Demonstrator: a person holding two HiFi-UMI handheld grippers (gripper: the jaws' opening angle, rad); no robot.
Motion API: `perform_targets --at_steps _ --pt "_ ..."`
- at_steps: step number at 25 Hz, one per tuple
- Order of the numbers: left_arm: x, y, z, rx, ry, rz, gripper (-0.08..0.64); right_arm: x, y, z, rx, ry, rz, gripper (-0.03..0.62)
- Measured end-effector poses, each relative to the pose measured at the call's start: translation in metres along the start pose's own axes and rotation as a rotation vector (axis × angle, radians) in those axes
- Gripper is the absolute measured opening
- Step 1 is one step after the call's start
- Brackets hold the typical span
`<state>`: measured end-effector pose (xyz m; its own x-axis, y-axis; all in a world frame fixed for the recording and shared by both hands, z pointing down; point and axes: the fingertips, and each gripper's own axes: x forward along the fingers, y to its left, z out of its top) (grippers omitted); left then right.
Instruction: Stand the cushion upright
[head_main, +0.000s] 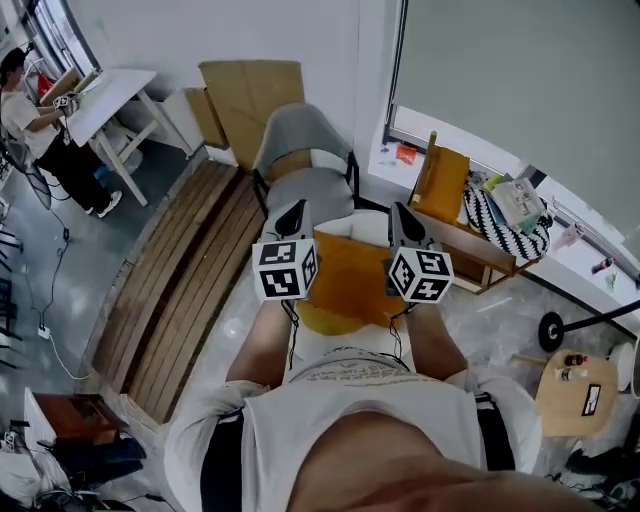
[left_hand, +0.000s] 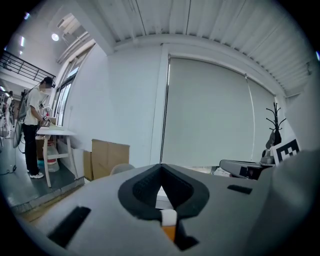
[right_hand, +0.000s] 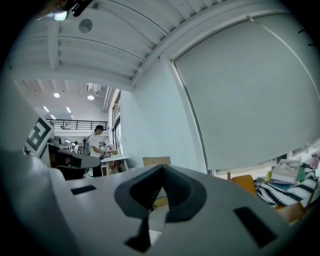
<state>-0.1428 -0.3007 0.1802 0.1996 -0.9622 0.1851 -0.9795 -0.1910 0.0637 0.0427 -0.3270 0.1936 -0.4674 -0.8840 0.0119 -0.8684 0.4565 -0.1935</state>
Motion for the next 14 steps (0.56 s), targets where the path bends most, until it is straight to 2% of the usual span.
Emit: perform_targets --at_steps 7,14 --pt "0.006 0.007 0.004 0.036 0.002 0.027 0.02 0.011 0.009 0.0 -0.008 0.008 0.027 0.028" --pt "0.014 0.017 0.015 0.042 -0.01 0.014 0.02 0.028 0.022 0.012 -0.004 -0.029 0.057 0.028"
